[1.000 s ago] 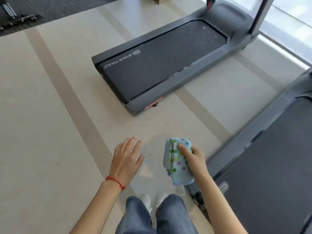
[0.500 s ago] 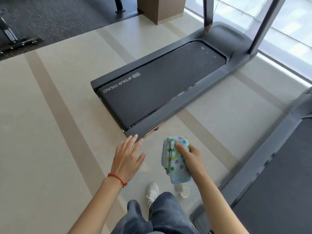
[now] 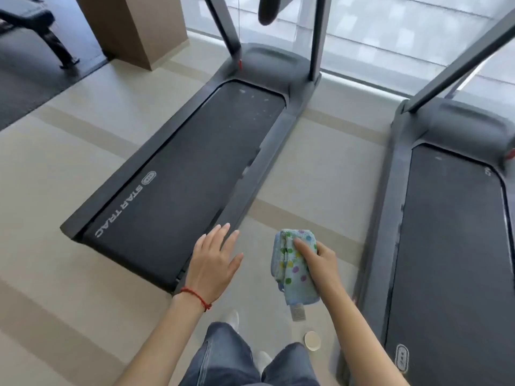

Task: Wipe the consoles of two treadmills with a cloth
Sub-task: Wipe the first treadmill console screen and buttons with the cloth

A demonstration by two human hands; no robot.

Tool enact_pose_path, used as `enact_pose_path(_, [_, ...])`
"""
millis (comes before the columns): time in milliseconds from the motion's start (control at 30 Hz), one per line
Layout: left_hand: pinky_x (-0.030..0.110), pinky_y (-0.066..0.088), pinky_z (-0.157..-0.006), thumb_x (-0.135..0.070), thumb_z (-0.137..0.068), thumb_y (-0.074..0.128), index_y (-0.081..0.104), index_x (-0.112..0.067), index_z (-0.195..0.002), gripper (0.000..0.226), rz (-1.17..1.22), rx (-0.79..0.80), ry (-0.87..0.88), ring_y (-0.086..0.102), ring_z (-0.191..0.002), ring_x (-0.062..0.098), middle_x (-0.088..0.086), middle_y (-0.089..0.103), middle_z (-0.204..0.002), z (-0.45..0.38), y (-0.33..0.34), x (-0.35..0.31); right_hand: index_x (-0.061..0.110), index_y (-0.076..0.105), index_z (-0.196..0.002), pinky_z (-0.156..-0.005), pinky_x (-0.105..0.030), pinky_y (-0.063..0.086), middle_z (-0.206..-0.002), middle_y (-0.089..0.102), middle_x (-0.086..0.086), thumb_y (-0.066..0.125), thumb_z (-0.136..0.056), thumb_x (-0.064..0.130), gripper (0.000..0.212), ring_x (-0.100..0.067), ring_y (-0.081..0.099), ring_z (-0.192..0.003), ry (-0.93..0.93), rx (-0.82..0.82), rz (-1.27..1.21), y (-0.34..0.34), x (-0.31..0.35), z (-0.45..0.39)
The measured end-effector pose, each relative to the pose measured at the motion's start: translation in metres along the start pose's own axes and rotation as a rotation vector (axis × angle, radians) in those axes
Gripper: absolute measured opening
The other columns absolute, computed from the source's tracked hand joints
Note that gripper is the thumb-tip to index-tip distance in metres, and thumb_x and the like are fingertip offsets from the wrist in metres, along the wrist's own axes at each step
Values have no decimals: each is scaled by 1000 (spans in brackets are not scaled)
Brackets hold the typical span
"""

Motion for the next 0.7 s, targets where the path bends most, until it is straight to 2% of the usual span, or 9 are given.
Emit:
enact_pose_path(100, [49,48,-89,-46,-100,14,56,-7,-121,60,10,21,135,44,-116,29,17,59,-123,-46,-2,4,10,66,-80,-56,-27,53,-73,71,-6,66,-83,30,21,-13,66,-59,16,-108,-73,-3,9,-15])
enact_pose_path(167, [48,48,-89,-46,-100,13,48,-10,-123,55,14,30,213,44,-116,28,17,59,-123,-72,-4,3,11,67,-81,-60,-31,55,-76,72,-8,66,-83,31,20,-16,68,-63,24,-163,-118,-7,15,-22])
enact_pose_path(267, [49,48,-89,-46,-100,14,55,-7,-121,60,30,47,290,46,-116,29,17,59,-123,-109,-6,-4,10,67,-83,-65,-37,56,-78,72,-10,67,-81,32,21,-22,69,-69,33,-240,-174,-15,24,-32])
enact_pose_path(367, [50,48,-88,-46,-100,13,58,-6,-120,64,40,47,351,42,-117,27,18,58,-123,-145,-2,-15,10,67,-80,-65,-36,55,-75,72,-9,68,-81,30,21,-21,69,-68,32,-298,-215,-29,35,-50])
enact_pose_path(567, [49,48,-87,-48,-99,13,43,-13,-123,52,80,66,426,45,-116,28,17,59,-122,-233,16,-48,8,67,-80,-69,-42,56,-78,71,-12,69,-81,30,22,-25,68,-71,25,-402,-269,-75,61,-109])
enact_pose_path(700, [49,49,-85,-48,-99,13,47,-11,-122,55,56,86,439,48,-114,30,17,60,-120,-297,34,-73,10,67,-79,-68,-39,56,-77,71,-9,68,-81,30,20,-23,68,-69,12,-415,-284,-110,83,-163])
Point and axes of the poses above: each hand's wrist, its own z-axis away from the middle knuckle, its own y-axis out of the palm, x = y × z, the point moved 4 cm from there along -z, towards the middle knuckle
